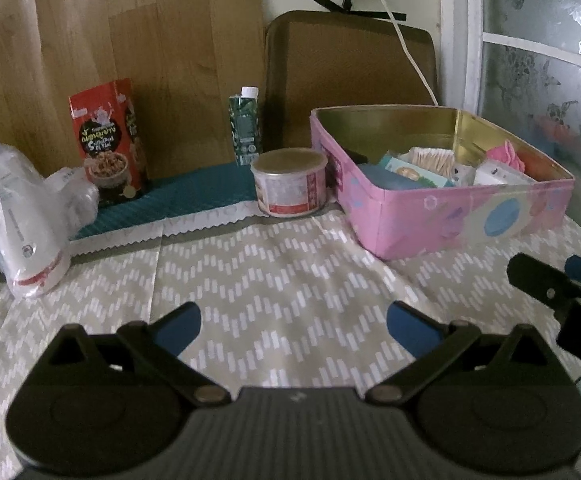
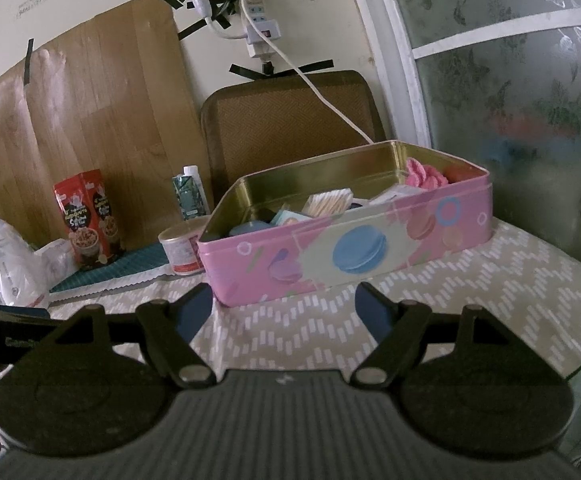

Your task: Organize soft objects

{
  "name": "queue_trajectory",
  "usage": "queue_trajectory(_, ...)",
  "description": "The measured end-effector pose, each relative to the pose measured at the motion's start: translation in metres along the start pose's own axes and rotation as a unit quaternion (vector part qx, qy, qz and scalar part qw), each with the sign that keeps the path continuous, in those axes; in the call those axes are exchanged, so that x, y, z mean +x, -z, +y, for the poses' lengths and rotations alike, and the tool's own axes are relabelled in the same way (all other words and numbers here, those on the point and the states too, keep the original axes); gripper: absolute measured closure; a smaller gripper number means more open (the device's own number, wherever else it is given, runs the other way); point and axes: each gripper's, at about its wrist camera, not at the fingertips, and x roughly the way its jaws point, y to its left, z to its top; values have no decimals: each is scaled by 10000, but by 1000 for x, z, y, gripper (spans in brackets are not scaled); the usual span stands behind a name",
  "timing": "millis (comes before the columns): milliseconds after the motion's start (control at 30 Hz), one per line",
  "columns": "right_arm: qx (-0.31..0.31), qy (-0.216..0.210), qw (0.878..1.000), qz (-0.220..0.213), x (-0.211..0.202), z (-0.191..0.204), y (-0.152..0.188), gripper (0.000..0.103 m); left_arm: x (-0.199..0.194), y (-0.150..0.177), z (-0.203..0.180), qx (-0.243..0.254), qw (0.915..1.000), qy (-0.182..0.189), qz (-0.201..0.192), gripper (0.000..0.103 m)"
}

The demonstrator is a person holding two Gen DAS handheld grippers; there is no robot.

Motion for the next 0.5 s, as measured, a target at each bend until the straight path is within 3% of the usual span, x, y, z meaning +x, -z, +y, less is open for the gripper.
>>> queue_trajectory(500, -40, -8, 10000, -81, -3, -1, 1, 22, 4, 2, -4, 42, 9998, -15, 189, 0)
